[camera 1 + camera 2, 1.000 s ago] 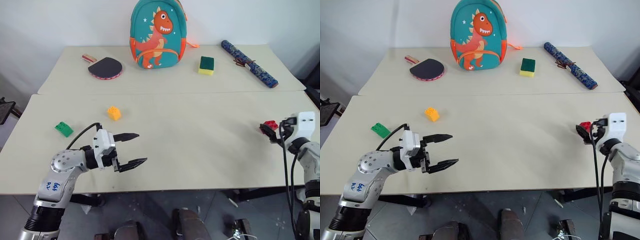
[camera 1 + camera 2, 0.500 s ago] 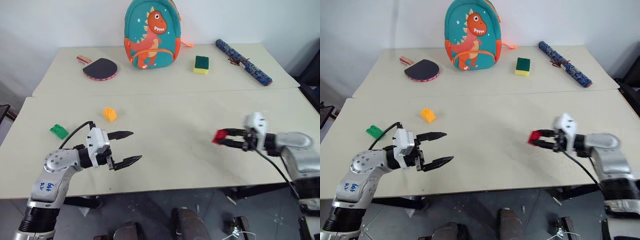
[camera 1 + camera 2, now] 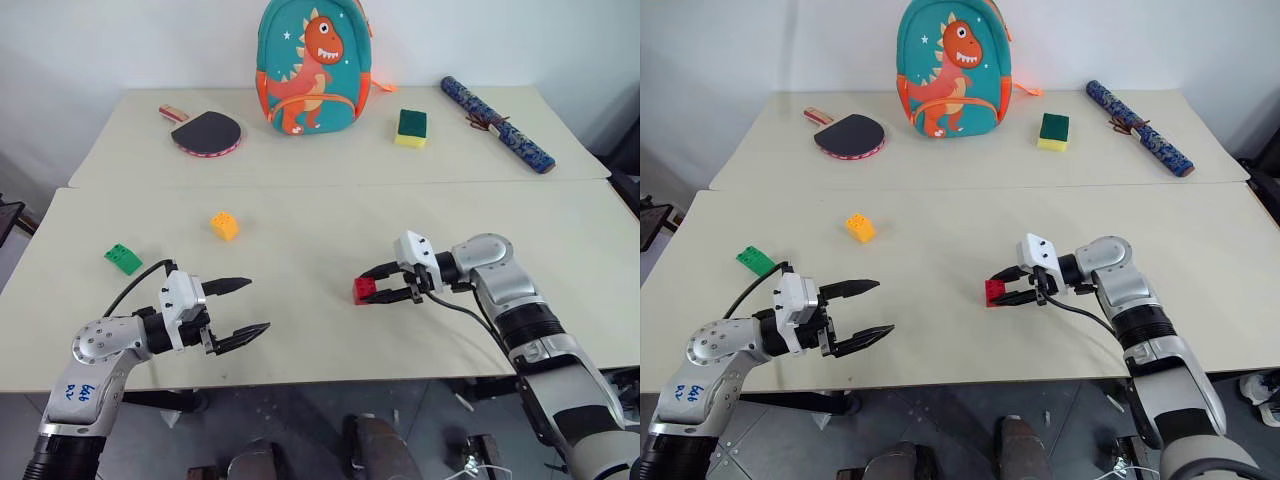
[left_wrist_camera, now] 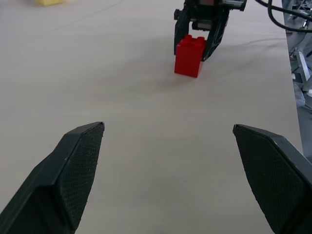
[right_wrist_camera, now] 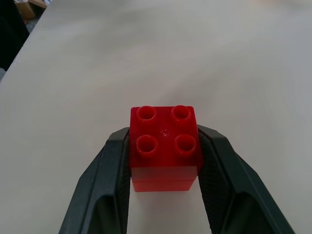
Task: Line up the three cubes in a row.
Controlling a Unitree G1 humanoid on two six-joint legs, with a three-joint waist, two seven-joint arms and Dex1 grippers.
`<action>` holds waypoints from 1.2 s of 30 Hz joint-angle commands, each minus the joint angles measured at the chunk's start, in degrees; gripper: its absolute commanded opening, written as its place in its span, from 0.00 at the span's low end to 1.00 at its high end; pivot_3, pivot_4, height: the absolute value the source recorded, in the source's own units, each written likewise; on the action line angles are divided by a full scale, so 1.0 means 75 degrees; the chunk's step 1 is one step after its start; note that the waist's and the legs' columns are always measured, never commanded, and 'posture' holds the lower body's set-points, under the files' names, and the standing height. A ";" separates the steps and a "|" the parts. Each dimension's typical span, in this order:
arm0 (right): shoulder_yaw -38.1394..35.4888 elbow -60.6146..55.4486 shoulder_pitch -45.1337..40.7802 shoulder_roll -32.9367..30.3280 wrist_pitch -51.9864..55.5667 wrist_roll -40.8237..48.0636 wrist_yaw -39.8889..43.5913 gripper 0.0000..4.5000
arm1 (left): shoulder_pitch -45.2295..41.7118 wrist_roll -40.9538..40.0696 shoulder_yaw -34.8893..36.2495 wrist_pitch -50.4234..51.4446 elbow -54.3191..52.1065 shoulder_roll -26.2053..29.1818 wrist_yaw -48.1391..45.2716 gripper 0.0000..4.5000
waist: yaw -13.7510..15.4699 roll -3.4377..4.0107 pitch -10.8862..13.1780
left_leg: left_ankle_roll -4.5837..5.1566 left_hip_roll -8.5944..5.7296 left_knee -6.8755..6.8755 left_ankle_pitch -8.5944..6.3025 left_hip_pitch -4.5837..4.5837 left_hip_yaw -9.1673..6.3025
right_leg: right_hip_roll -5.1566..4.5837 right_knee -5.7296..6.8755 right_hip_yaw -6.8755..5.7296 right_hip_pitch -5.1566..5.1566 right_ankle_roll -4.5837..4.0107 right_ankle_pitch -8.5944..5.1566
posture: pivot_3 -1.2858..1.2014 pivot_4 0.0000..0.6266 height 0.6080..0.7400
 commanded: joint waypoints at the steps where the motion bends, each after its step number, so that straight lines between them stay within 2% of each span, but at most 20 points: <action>1: -0.0173 -0.0051 0.0007 -0.0062 0.0085 -0.0040 -0.0074 0.56 | 0.0276 -0.0256 0.0562 0.0213 -0.0256 0.0204 0.0132 1.00 | -0.0007 0.0000 0.0000 | -0.0001 0.0001 0.0000 0.0000 0.0000 -0.0001 | 0.0000 0.0001 0.0000 0.0000 0.0000 0.0000 | 0.52 0.24 1.00; 5: -0.0463 -0.0492 0.0231 -0.0232 0.0049 0.0117 -0.0176 0.84 | 0.0760 -0.0380 0.1147 0.0399 -0.0372 0.0295 0.0366 1.00 | -0.0012 0.0002 0.0001 | -0.0003 0.0002 -0.0003 -0.0002 -0.0004 -0.0005 | -0.0002 0.0007 0.0006 -0.0016 0.0000 0.0000 | 0.52 0.24 1.00; 7: -0.1155 -0.1181 0.0610 -0.0319 0.0104 0.0902 -0.0174 1.00 | 0.1340 -0.0654 0.2085 0.0274 -0.0455 -0.0182 0.0970 1.00 | -0.0002 0.0001 0.0002 | -0.0003 0.0002 -0.0003 -0.0002 -0.0007 -0.0008 | -0.0004 0.0004 0.0006 -0.0017 0.0000 0.0000 | 0.52 0.24 1.00; 9: -0.1793 -0.1940 0.1058 -0.0354 0.0427 0.1779 -0.0060 1.00 | 0.1878 -0.0782 0.2884 0.0021 -0.0498 -0.0698 0.1504 1.00 | 0.0003 0.0001 0.0002 | -0.0001 0.0002 -0.0005 -0.0008 -0.0007 -0.0048 | -0.0009 0.0002 0.0012 -0.0018 0.0000 0.0000 | 0.52 0.24 1.00; 13: -0.2887 -0.3045 0.1920 0.0196 0.0274 0.3483 0.0167 1.00 | 0.2735 -0.1110 0.3948 -0.0259 -0.0419 -0.1631 0.2207 1.00 | 0.0023 -0.0007 0.0002 | -0.0002 0.0008 -0.0004 -0.0023 -0.0003 -0.0056 | -0.0006 -0.0002 0.0002 -0.0013 0.0000 0.0000 | 0.52 0.24 1.00; 16: -0.2752 -0.3758 0.2527 0.0033 0.0493 0.3412 0.0112 1.00 | 0.2970 -0.1184 0.4794 -0.0586 0.0237 -0.2147 0.2925 1.00 | 0.0044 -0.0009 0.0003 | 0.0006 0.0003 0.0003 -0.0020 0.0004 -0.0068 | -0.0007 -0.0018 -0.0005 0.0012 -0.0002 -0.0001 | 0.52 0.24 1.00; 19: -0.2700 -0.4021 0.2834 -0.0222 0.0744 0.3470 0.0262 1.00 | 0.3098 -0.1145 0.5225 -0.0875 0.0719 -0.2302 0.3231 1.00 | 0.0040 -0.0024 -0.0006 | 0.0017 0.0001 0.0003 -0.0019 0.0008 -0.0081 | -0.0015 -0.0034 -0.0019 0.0032 -0.0005 0.0002 | 0.52 0.24 1.00; 22: -0.2690 -0.3984 0.2906 -0.0355 0.0584 0.3385 0.0343 1.00 | 0.2979 -0.0905 0.5162 -0.1076 0.0855 -0.2267 0.3504 1.00 | 0.0060 -0.0034 -0.0010 | 0.0027 -0.0008 0.0003 -0.0022 0.0004 -0.0081 | -0.0025 -0.0042 -0.0028 0.0033 -0.0004 0.0003 | 0.52 0.24 1.00; 26: -0.2637 -0.3901 0.2920 -0.0457 0.0581 0.3330 0.0391 1.00 | 0.2734 -0.0745 0.4628 -0.1001 0.0314 -0.2317 0.3846 1.00 | 0.0077 -0.0048 -0.0019 | 0.0027 -0.0009 0.0004 -0.0022 0.0003 -0.0093 | -0.0027 -0.0046 -0.0040 0.0042 -0.0005 0.0004 | 0.52 0.24 1.00; 29: -0.2587 -0.3840 0.2896 -0.0470 0.0564 0.3281 0.0390 1.00 | 0.1874 -0.0191 0.3864 -0.0412 -0.0083 -0.2237 0.4880 1.00 | 0.0109 -0.0050 -0.0021 | 0.0025 -0.0009 0.0003 -0.0022 0.0001 -0.0095 | -0.0026 -0.0044 -0.0043 0.0042 -0.0004 0.0004 | 0.52 0.24 1.00; 32: -0.2534 -0.3877 0.2924 -0.0492 0.0631 0.3279 0.0372 1.00 | 0.0875 0.0012 0.3558 0.0438 -0.0123 -0.2166 0.5982 1.00 | 0.0148 -0.0054 -0.0023 | 0.0021 -0.0009 0.0004 -0.0016 0.0000 -0.0099 | -0.0021 -0.0041 -0.0044 0.0044 -0.0003 0.0005 | 0.52 0.24 1.00; 36: -0.2481 -0.3911 0.2970 -0.0571 0.0767 0.3276 0.0401 1.00 | -0.0188 0.0299 0.3333 0.1636 -0.0257 -0.2436 0.7638 1.00 | 0.0125 -0.0054 -0.0023 | 0.0016 -0.0003 0.0003 -0.0016 0.0002 -0.0096 | -0.0014 -0.0036 -0.0043 0.0043 -0.0001 0.0007 | 0.52 0.24 1.00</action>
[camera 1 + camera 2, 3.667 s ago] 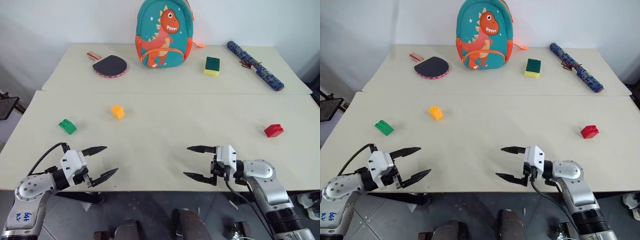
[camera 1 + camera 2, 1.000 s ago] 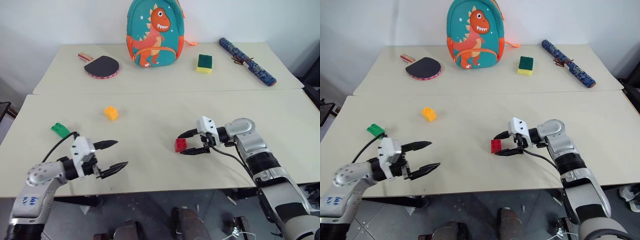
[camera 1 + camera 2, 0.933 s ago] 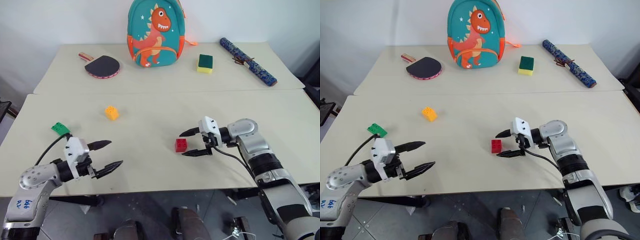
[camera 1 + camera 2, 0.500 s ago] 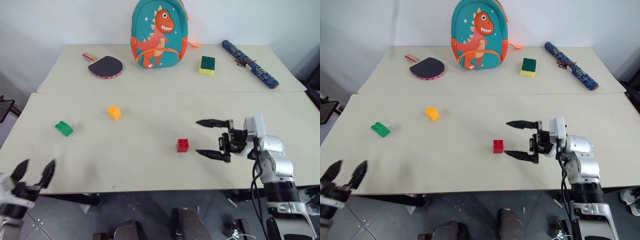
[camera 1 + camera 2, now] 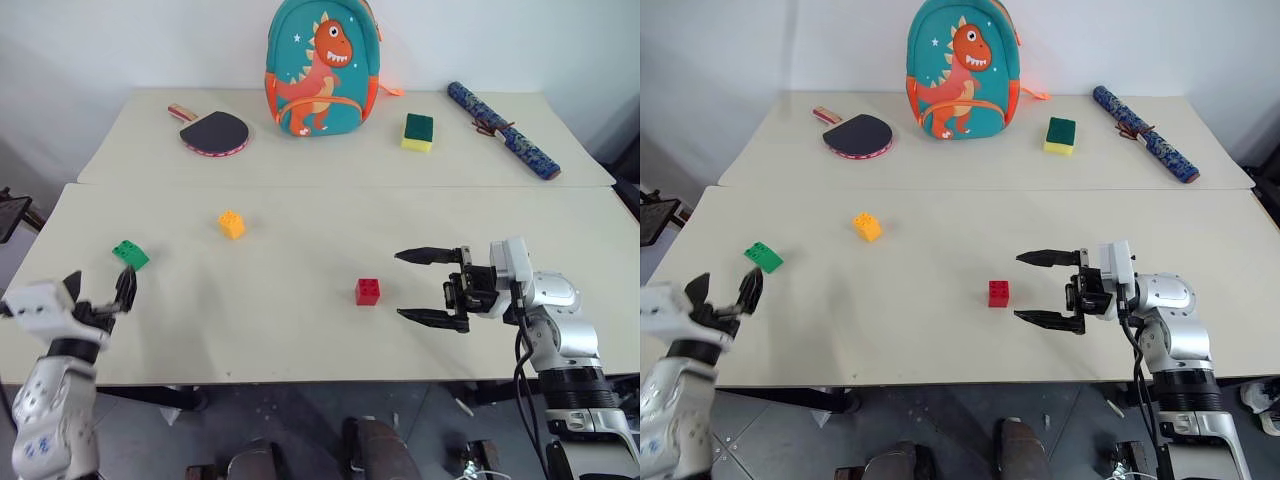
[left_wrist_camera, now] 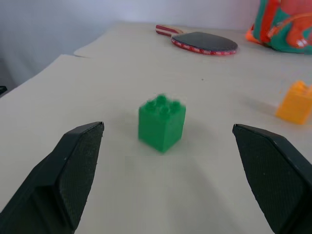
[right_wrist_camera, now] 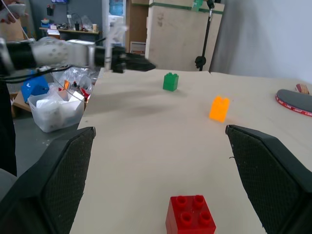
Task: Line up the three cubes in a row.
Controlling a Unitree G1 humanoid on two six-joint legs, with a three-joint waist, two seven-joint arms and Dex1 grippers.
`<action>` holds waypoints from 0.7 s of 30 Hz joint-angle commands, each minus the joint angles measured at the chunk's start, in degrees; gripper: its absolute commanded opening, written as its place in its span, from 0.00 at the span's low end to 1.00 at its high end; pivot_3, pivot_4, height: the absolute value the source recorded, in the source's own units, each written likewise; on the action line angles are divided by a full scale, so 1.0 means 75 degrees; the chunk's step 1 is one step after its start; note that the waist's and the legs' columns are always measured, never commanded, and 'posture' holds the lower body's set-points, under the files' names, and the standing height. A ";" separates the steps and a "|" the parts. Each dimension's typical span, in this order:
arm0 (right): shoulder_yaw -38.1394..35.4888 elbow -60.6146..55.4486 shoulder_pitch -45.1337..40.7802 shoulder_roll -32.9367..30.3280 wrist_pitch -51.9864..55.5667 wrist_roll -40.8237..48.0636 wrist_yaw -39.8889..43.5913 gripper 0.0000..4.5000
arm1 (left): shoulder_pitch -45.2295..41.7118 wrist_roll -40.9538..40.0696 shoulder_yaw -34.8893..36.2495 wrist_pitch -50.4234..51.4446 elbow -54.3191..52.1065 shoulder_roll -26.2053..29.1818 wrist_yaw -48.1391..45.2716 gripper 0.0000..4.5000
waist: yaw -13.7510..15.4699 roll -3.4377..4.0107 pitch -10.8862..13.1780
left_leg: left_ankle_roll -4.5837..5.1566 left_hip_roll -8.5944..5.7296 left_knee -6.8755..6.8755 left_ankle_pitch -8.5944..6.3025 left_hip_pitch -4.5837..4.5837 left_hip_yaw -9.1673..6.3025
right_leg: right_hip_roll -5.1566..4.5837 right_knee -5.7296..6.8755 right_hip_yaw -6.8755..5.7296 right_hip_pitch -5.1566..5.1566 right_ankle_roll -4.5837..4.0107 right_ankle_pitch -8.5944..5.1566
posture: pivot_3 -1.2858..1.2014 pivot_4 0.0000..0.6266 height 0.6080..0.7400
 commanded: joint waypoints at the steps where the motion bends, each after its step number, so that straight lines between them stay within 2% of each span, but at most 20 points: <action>1: 0.0013 -0.0186 0.0012 -0.0178 0.0108 0.0062 0.0239 1.00 | -0.0450 0.0489 -0.0174 0.0803 -0.0446 -0.0218 0.1404 1.00 | -0.0012 0.0000 0.0000 | -0.0002 0.0001 0.0000 -0.0001 0.0001 0.0001 | 0.0000 0.0001 0.0001 0.0000 0.0002 0.0001 | 0.52 0.24 1.00; 4: 0.0057 -0.0128 -0.0015 -0.0239 0.0169 0.0025 0.0262 1.00 | -0.0979 0.1026 -0.0584 0.1255 -0.0695 -0.0772 0.2554 1.00 | 0.0037 -0.0001 0.0001 | -0.0001 -0.0002 -0.0002 -0.0001 -0.0001 0.0002 | 0.0000 -0.0004 -0.0002 0.0000 0.0009 0.0005 | 0.52 0.24 1.00; 7: 0.0130 -0.0136 -0.0012 -0.0262 0.0275 0.0024 0.0256 1.00 | -0.1873 0.1458 -0.0591 0.1488 -0.0377 -0.1601 0.4015 1.00 | 0.0134 -0.0013 0.0005 | 0.0001 -0.0005 0.0010 0.0000 -0.0003 0.0005 | 0.0000 -0.0004 0.0000 0.0001 0.0013 0.0007 | 0.52 0.24 1.00; 17: 0.0210 -0.0176 0.0025 -0.0264 0.0395 0.0023 0.0155 1.00 | -0.3126 0.1977 -0.0823 0.1115 0.1369 -0.1589 0.4272 1.00 | 0.0134 -0.0024 0.0004 | 0.0001 -0.0007 0.0017 0.0008 -0.0008 0.0048 | 0.0001 0.0000 -0.0013 0.0007 0.0015 0.0008 | 0.52 0.24 1.00; 21: 0.0218 -0.0167 0.0024 -0.0238 0.0396 0.0004 0.0124 1.00 | -0.3267 0.2115 -0.0844 0.0973 0.1581 -0.1609 0.4415 0.82 | 0.0133 -0.0024 0.0004 | 0.0000 -0.0007 0.0017 0.0009 -0.0008 0.0048 | 0.0001 -0.0001 -0.0014 0.0007 0.0016 0.0009 | 0.52 0.24 1.00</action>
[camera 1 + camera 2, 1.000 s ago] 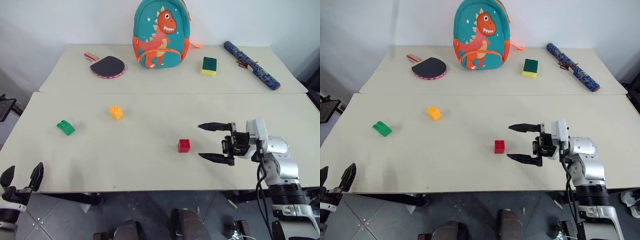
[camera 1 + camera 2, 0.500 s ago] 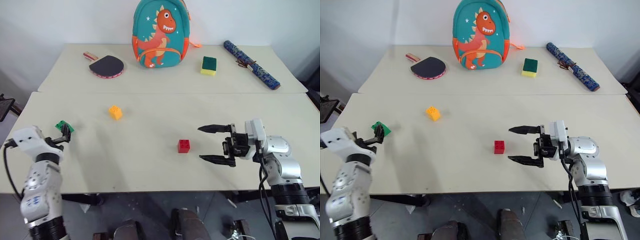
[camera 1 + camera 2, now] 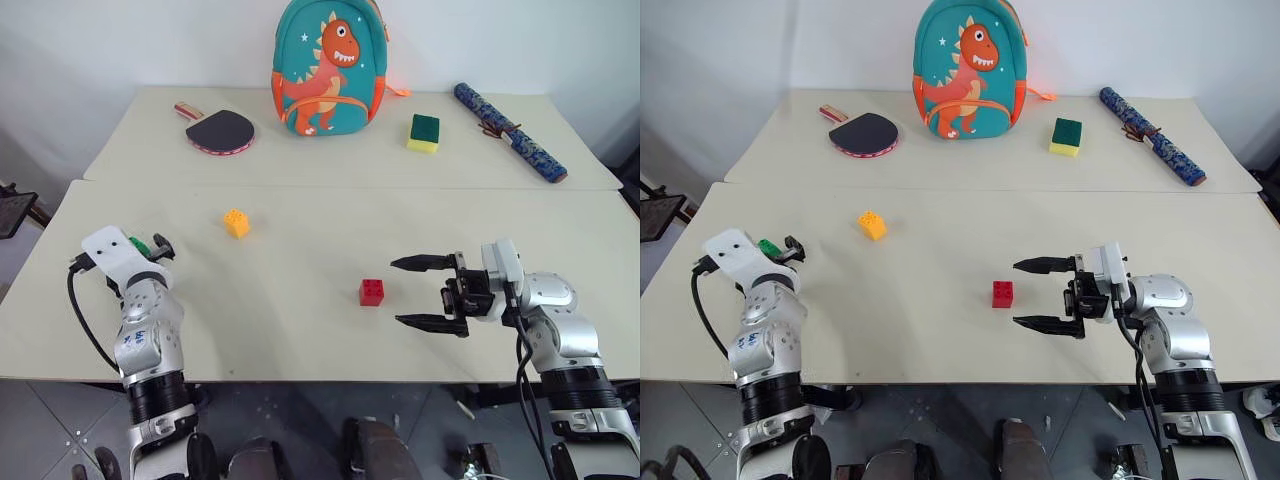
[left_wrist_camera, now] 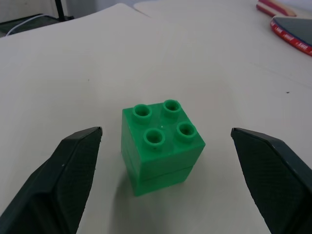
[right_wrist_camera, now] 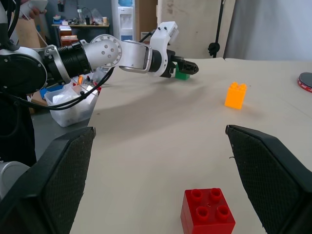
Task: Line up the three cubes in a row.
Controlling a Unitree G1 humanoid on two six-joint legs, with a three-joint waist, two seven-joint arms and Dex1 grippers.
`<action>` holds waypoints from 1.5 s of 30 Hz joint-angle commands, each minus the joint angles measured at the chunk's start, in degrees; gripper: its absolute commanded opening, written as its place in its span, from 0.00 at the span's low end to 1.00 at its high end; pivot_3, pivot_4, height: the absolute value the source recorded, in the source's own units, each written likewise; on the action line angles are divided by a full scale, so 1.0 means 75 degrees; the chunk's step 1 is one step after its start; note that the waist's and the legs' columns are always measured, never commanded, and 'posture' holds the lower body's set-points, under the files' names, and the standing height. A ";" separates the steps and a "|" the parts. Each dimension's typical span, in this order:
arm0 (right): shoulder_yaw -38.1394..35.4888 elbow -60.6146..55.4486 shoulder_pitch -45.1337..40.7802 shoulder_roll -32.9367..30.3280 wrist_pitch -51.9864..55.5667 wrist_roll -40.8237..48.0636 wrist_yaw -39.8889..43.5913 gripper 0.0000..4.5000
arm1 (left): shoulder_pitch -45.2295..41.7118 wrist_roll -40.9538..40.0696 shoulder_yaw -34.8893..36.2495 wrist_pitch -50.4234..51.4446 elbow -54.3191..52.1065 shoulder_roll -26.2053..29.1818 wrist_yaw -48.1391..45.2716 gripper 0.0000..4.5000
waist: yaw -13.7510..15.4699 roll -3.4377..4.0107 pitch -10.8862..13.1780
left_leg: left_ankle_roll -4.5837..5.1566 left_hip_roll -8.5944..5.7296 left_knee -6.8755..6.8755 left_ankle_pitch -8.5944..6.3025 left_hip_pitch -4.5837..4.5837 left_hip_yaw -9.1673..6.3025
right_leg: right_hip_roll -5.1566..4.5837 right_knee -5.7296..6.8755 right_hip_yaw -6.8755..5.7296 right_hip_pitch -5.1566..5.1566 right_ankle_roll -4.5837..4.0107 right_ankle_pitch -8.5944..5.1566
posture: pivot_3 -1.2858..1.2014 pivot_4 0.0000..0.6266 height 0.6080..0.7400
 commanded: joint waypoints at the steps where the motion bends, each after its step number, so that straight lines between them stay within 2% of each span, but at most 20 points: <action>1: -0.0047 -0.0174 0.0007 -0.0048 0.0017 0.0037 0.0103 1.00 | -0.0115 0.0159 -0.0042 -0.0235 -0.0068 0.0062 0.0070 0.75 | 0.0002 0.0000 0.0000 | 0.0000 0.0000 0.0000 0.0000 0.0000 0.0000 | 0.0000 0.0001 0.0000 0.0000 0.0000 0.0000 | 0.52 0.24 1.00; 4: -0.0064 -0.0142 0.0011 -0.0020 -0.0025 0.0007 0.0045 1.00 | 0.0024 0.0234 -0.0194 -0.0280 -0.0214 0.0074 -0.0072 0.54 | 0.0006 0.0000 0.0000 | 0.0000 0.0000 0.0000 0.0000 0.0000 0.0000 | 0.0000 0.0001 0.0000 0.0000 0.0001 0.0000 | 0.52 0.24 1.00; 7: -0.0148 -0.0169 0.0059 -0.0073 -0.0049 -0.0015 0.0001 1.00 | 0.0405 -0.0549 -0.0302 -0.0597 -0.0654 0.0286 -0.1588 0.34 | 0.0005 0.0000 0.0000 | -0.0001 -0.0001 0.0000 0.0000 0.0000 0.0001 | -0.0001 0.0001 0.0000 0.0000 0.0001 0.0001 | 0.52 0.24 1.00; 12: -0.0422 -0.0279 0.0203 -0.0331 -0.0021 0.0004 -0.0103 1.00 | 0.1323 -0.2137 -0.0239 -0.0656 -0.1259 0.1693 -0.5144 0.33 | -0.0029 0.0001 0.0002 | -0.0015 0.0009 -0.0004 0.0002 -0.0001 0.0004 | 0.0006 0.0008 -0.0006 -0.0010 0.0000 0.0000 | 0.52 0.24 1.00; 14: -0.0632 -0.0263 0.0331 -0.0523 -0.0038 0.0014 -0.0186 1.00 | 0.1843 -0.3033 -0.0456 -0.0462 -0.1597 0.2687 -0.7514 0.33 | -0.0027 0.0002 0.0003 | -0.0017 0.0009 -0.0005 0.0001 -0.0001 0.0004 | 0.0006 0.0011 -0.0006 -0.0012 -0.0005 -0.0003 | 0.52 0.24 1.00; 16: -0.0871 -0.0217 0.0529 -0.0743 -0.0090 -0.0025 -0.0262 1.00 | 0.2125 -0.3114 -0.1226 -0.0954 -0.1702 0.3810 -1.0004 0.33 | -0.0009 0.0006 0.0005 | -0.0019 0.0007 -0.0006 0.0000 0.0000 0.0007 | 0.0003 0.0008 -0.0008 -0.0013 -0.0007 -0.0004 | 0.52 0.24 1.00; 17: -0.0985 -0.0209 0.0679 -0.0851 -0.0099 -0.0036 -0.0281 1.00 | 0.1878 -0.2736 -0.1910 -0.1322 -0.1471 0.4181 -1.0846 0.33 | 0.0031 0.0008 0.0006 | -0.0020 0.0007 -0.0006 -0.0001 -0.0002 0.0008 | 0.0003 0.0004 -0.0011 -0.0014 -0.0010 -0.0006 | 0.52 0.24 1.00; 19: -0.1120 -0.0234 0.0892 -0.0952 -0.0104 -0.0059 -0.0383 1.00 | 0.1004 -0.2105 -0.3035 -0.1717 -0.0688 0.4352 -1.1715 0.33 | 0.0192 0.0034 0.0005 | -0.0019 -0.0003 -0.0006 0.0000 -0.0003 0.0001 | -0.0004 -0.0016 -0.0021 -0.0004 -0.0013 -0.0007 | 0.52 0.24 1.00; 21: -0.1164 -0.0309 0.1013 -0.0962 -0.0064 -0.0057 -0.0496 1.00 | 0.0181 -0.1473 -0.3784 -0.2276 0.0184 0.4137 -1.2100 0.33 | 0.0232 0.0035 0.0005 | -0.0004 -0.0018 -0.0006 0.0009 -0.0004 -0.0003 | -0.0008 -0.0021 -0.0014 0.0008 -0.0009 -0.0003 | 0.52 0.24 1.00; 24: -0.1208 -0.0583 0.1380 -0.0983 -0.0019 -0.0023 -0.0587 1.00 | -0.1295 -0.0220 -0.4996 -0.3467 0.2030 0.3381 -1.2400 0.33 | 0.0193 0.0032 0.0007 | -0.0002 -0.0017 -0.0005 0.0011 -0.0006 -0.0001 | -0.0004 -0.0021 -0.0008 0.0007 -0.0007 0.0012 | 0.52 0.24 1.00; 27: -0.1234 -0.0944 0.1679 -0.0971 0.0021 0.0017 -0.0711 1.00 | -0.2151 0.0281 -0.5529 -0.3882 0.3410 0.2820 -1.2711 0.33 | 0.0158 0.0028 0.0009 | -0.0003 -0.0015 -0.0007 0.0011 -0.0013 -0.0001 | 0.0002 -0.0023 -0.0008 -0.0002 -0.0002 0.0014 | 0.52 0.24 1.00; 31: -0.1290 -0.1304 0.1871 -0.0943 0.0082 0.0081 -0.0933 1.00 | -0.2673 0.0616 -0.5723 -0.4296 0.4314 0.2516 -1.2910 0.33 | 0.0010 0.0022 0.0013 | -0.0009 -0.0012 -0.0021 0.0008 -0.0013 -0.0012 | 0.0010 -0.0021 -0.0008 -0.0016 0.0000 0.0015 | 0.52 0.24 1.00; 37: -0.1422 -0.1543 0.2212 -0.0914 0.0027 0.0104 -0.1136 1.00 | -0.2661 0.0597 -0.5784 -0.4238 0.4332 0.2390 -1.3535 0.33 | 0.0011 0.0022 0.0013 | -0.0003 -0.0014 -0.0004 0.0008 -0.0014 -0.0027 | 0.0005 -0.0018 -0.0007 -0.0006 0.0000 0.0015 | 0.52 0.24 1.00; 45: -0.1228 -0.1478 0.2058 -0.0779 -0.0002 0.0045 -0.1220 1.00 | -0.2241 0.0573 -0.5706 -0.3476 0.3525 0.2450 -1.3421 0.33 | 0.0010 0.0022 0.0013 | -0.0003 -0.0015 -0.0001 0.0008 -0.0013 -0.0032 | 0.0005 -0.0010 -0.0007 -0.0006 0.0000 0.0015 | 0.52 0.24 1.00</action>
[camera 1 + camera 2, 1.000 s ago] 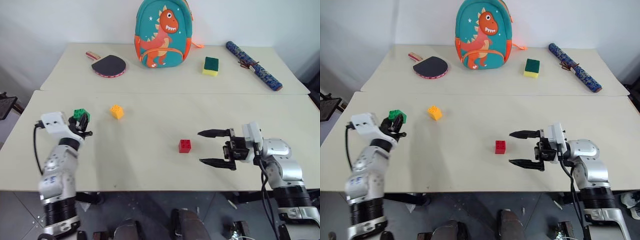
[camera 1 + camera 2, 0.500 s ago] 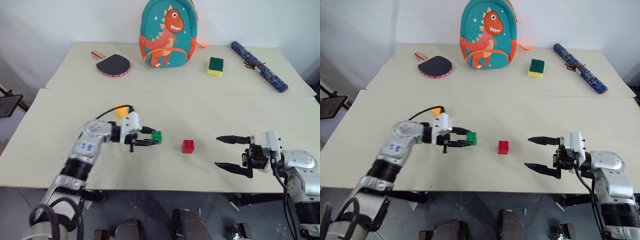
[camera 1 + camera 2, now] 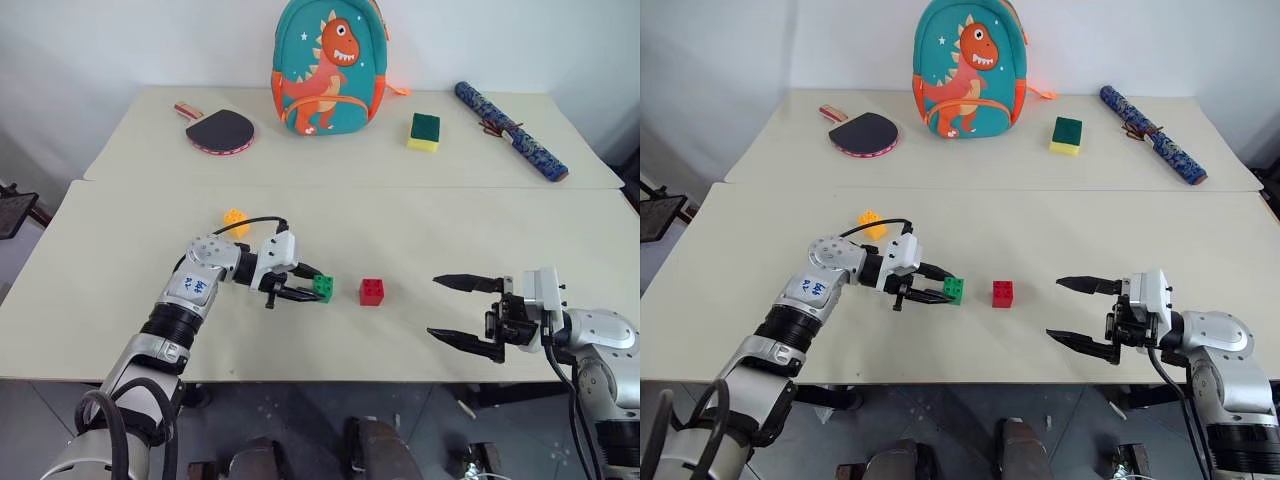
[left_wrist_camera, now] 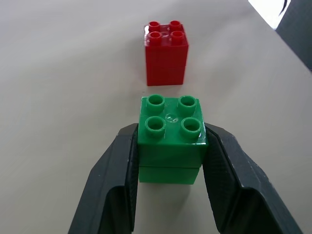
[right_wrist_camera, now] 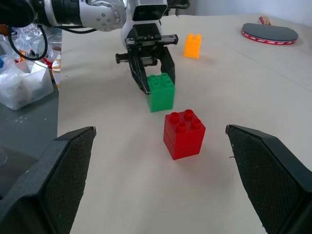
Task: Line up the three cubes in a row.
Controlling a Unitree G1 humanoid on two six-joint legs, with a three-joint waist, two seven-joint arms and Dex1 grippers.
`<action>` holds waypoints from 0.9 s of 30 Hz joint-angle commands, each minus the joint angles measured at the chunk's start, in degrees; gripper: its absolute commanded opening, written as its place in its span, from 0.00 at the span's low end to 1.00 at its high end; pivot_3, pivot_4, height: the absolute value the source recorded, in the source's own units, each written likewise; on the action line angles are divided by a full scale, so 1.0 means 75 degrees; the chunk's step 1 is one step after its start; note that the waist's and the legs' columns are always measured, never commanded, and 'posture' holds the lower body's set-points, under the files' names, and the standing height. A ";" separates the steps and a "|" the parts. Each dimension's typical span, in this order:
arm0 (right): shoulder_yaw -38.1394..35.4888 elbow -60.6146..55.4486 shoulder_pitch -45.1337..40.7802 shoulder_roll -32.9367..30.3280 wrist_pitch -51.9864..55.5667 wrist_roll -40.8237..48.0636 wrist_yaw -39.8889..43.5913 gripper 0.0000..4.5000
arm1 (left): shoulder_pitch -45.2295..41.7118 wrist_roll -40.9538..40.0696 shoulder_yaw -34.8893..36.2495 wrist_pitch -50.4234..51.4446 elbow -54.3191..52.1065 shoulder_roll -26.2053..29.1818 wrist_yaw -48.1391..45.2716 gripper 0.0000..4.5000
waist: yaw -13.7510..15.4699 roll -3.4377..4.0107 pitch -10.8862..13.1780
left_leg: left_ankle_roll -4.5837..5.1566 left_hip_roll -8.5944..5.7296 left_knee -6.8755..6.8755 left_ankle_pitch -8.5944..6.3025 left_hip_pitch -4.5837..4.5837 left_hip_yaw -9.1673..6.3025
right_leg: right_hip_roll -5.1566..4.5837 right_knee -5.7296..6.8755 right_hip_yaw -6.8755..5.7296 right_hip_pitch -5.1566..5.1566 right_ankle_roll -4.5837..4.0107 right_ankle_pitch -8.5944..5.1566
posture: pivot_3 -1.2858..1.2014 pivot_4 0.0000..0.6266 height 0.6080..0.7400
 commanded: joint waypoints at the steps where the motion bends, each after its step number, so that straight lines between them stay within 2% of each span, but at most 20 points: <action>1: 0.0015 -0.0074 -0.0184 0.0112 -0.0097 0.0112 0.0011 1.00 | 0.0271 0.0072 -0.0051 0.0349 -0.0331 0.0033 0.0057 0.33 | 0.0000 0.0000 0.0000 | 0.0000 0.0001 0.0002 0.0000 0.0000 0.0000 | 0.0000 0.0000 0.0000 0.0000 0.0000 0.0000 | 0.52 0.24 1.00; 3: 0.0085 -0.0011 -0.0281 0.0167 -0.0110 0.0064 0.0017 1.00 | 0.0333 0.0220 -0.0042 0.0269 -0.0322 0.0037 0.0257 0.33 | 0.0000 0.0000 0.0000 | 0.0001 0.0001 0.0004 0.0000 0.0000 0.0000 | 0.0000 0.0002 0.0001 0.0001 0.0000 0.0000 | 0.52 0.24 1.00; 5: 0.0141 0.0064 -0.0369 0.0203 -0.0112 0.0044 0.0064 1.00 | 0.0341 0.0164 0.0096 0.0289 -0.0379 0.0005 0.0455 0.49 | 0.0001 0.0000 0.0000 | 0.0001 0.0001 0.0009 0.0001 0.0001 -0.0002 | 0.0000 0.0005 0.0001 0.0002 0.0000 0.0000 | 0.52 0.24 1.00; 7: 0.0184 0.0119 -0.0430 0.0220 -0.0118 0.0048 0.0093 1.00 | 0.0337 0.0030 0.0308 0.0192 -0.0446 -0.0083 0.0671 0.60 | 0.0000 0.0000 0.0000 | 0.0001 0.0001 0.0013 0.0001 -0.0001 -0.0002 | 0.0000 0.0005 0.0002 0.0003 0.0000 0.0000 | 0.52 0.24 1.00; 9: 0.0334 0.0149 -0.0600 0.0303 -0.0072 0.0102 0.0174 1.00 | 0.0722 -0.0783 0.1016 0.0405 -0.1340 0.0219 0.0517 0.73 | -0.0002 -0.0001 0.0002 | 0.0002 0.0002 0.0016 0.0000 -0.0008 -0.0006 | 0.0000 0.0005 0.0000 0.0001 0.0000 0.0000 | 0.52 0.24 1.00; 14: 0.0623 -0.0053 -0.0920 0.0583 0.0362 0.0258 -0.0044 1.00 | 0.2520 -0.1775 0.2496 0.1104 -0.2958 0.1456 0.0478 0.73 | -0.0144 0.0002 0.0002 | -0.0009 0.0019 0.0005 -0.0001 0.0012 -0.0060 | 0.0007 0.0038 0.0009 -0.0012 -0.0001 0.0000 | 0.52 0.24 1.00; 18: 0.0704 -0.0103 -0.1164 0.0805 0.0303 0.0323 0.0026 1.00 | 0.4458 -0.2419 0.4232 0.1792 -0.4160 0.1890 0.1470 0.73 | -0.0136 0.0017 0.0009 | -0.0015 0.0017 0.0001 -0.0002 0.0019 -0.0067 | 0.0001 0.0056 0.0013 -0.0016 -0.0009 -0.0005 | 0.52 0.24 1.00; 19: 0.0706 -0.0086 -0.1259 0.0914 0.0170 0.0305 0.0001 1.00 | 0.4887 -0.2528 0.4685 0.1870 -0.4371 0.1852 0.1795 0.73 | -0.0113 0.0010 0.0011 | -0.0013 0.0016 0.0002 -0.0002 0.0017 -0.0069 | -0.0002 0.0056 0.0012 -0.0015 -0.0009 -0.0005 | 0.52 0.24 1.00; 22: 0.0707 -0.0144 -0.1396 0.1101 0.0049 0.0303 -0.0087 1.00 | 0.5935 -0.2946 0.6001 0.1785 -0.4569 0.1384 0.2707 0.83 | -0.0002 0.0005 0.0012 | -0.0006 0.0015 0.0014 -0.0004 0.0011 -0.0071 | -0.0005 0.0046 0.0010 -0.0013 -0.0011 -0.0006 | 0.52 0.24 1.00; 24: 0.0696 -0.0201 -0.1509 0.1262 -0.0286 0.0139 -0.0229 1.00 | 0.6767 -0.3213 0.7008 0.1844 -0.4526 0.0858 0.3491 0.95 | -0.0024 0.0010 0.0008 | 0.0006 0.0012 0.0016 -0.0011 0.0012 -0.0071 | -0.0016 0.0040 0.0011 -0.0007 -0.0012 -0.0006 | 0.52 0.24 1.00; 25: 0.0694 -0.0253 -0.1533 0.1313 -0.0405 0.0082 -0.0290 1.00 | 0.7089 -0.3313 0.7316 0.1845 -0.4521 0.0654 0.3697 0.99 | -0.0031 0.0009 0.0007 | 0.0006 0.0012 0.0015 -0.0014 0.0013 -0.0070 | -0.0019 0.0042 0.0012 -0.0006 -0.0012 -0.0006 | 0.52 0.24 1.00; 27: 0.0687 -0.0306 -0.1552 0.1293 -0.0606 0.0005 -0.0292 1.00 | 0.7500 -0.3419 0.7500 0.1892 -0.4488 0.0538 0.3715 0.99 | -0.0030 0.0006 0.0008 | 0.0003 0.0013 0.0013 -0.0019 0.0012 -0.0071 | -0.0016 0.0035 0.0005 -0.0007 -0.0012 -0.0006 | 0.52 0.24 1.00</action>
